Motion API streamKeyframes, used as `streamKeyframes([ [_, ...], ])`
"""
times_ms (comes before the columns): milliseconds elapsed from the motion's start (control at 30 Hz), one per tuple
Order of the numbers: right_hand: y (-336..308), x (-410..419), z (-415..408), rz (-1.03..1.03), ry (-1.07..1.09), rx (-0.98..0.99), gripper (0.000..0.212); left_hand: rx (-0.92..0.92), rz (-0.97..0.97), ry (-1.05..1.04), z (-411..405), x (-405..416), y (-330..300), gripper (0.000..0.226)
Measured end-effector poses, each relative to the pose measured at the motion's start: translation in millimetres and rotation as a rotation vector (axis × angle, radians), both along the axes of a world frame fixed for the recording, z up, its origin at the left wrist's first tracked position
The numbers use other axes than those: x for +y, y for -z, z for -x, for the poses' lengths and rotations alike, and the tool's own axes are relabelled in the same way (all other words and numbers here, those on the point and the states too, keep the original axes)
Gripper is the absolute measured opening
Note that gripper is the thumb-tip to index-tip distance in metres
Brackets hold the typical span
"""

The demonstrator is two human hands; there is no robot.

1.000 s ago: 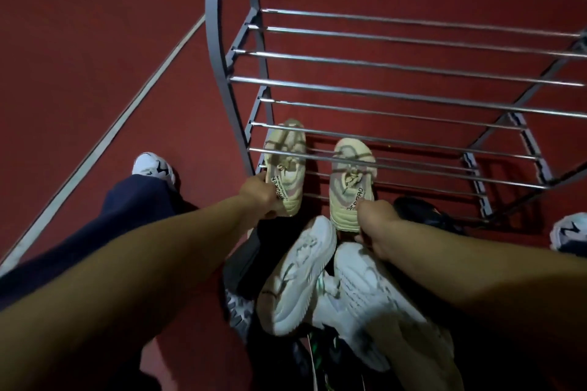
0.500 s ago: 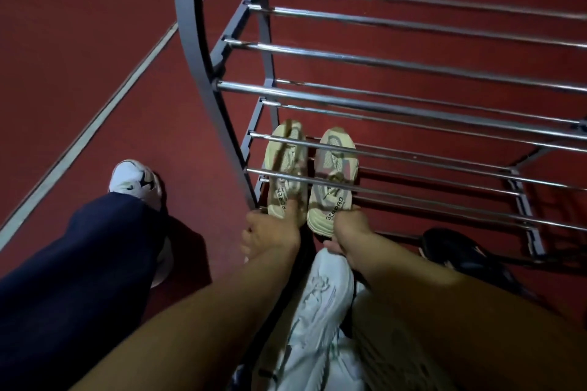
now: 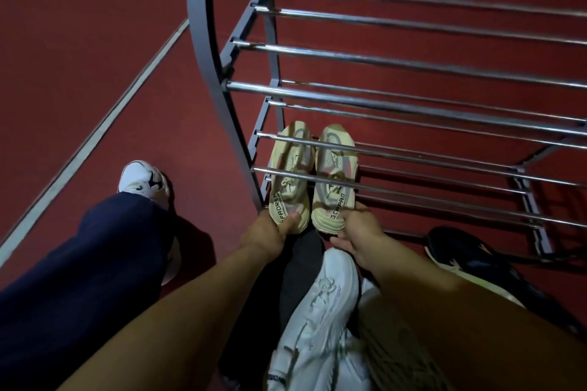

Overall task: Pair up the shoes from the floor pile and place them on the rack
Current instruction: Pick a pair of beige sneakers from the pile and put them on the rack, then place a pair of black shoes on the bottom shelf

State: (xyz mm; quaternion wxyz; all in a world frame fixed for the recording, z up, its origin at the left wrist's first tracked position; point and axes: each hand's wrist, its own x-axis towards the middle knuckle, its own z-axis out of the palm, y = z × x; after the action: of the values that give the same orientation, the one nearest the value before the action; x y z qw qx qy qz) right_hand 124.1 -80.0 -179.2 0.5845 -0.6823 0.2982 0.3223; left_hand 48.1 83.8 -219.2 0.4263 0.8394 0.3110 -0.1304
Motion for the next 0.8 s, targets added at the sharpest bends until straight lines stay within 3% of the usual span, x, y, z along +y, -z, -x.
streamKeyframes([
  [100,0,7,2,0.033,-0.106,0.004,0.039,0.008,-0.049,-0.042,-3,-3,-15,0.084],
  [167,-2,12,4,0.187,-0.276,-0.079,0.041,0.04,-0.104,-0.105,-8,-1,-23,0.076],
  [400,-19,-3,20,0.519,-0.734,-0.359,0.047,0.05,0.023,-0.42,-7,-13,-39,0.075],
  [467,-23,-10,39,0.609,-0.869,-0.399,0.049,0.087,0.023,-0.364,-7,-9,-40,0.08],
  [567,-32,-20,79,0.693,-1.101,-0.38,0.064,0.038,0.157,-0.146,4,-6,-46,0.061],
  [633,-36,-24,96,0.733,-1.203,-0.39,0.067,0.083,0.199,-0.043,21,-7,-52,0.064],
  [733,-55,-24,101,0.692,-1.274,-0.384,0.051,0.183,0.14,0.028,49,-13,-66,0.068],
  [800,-64,-18,106,0.657,-1.429,-0.35,0.039,0.296,0.103,0.184,66,-18,-72,0.062],
])
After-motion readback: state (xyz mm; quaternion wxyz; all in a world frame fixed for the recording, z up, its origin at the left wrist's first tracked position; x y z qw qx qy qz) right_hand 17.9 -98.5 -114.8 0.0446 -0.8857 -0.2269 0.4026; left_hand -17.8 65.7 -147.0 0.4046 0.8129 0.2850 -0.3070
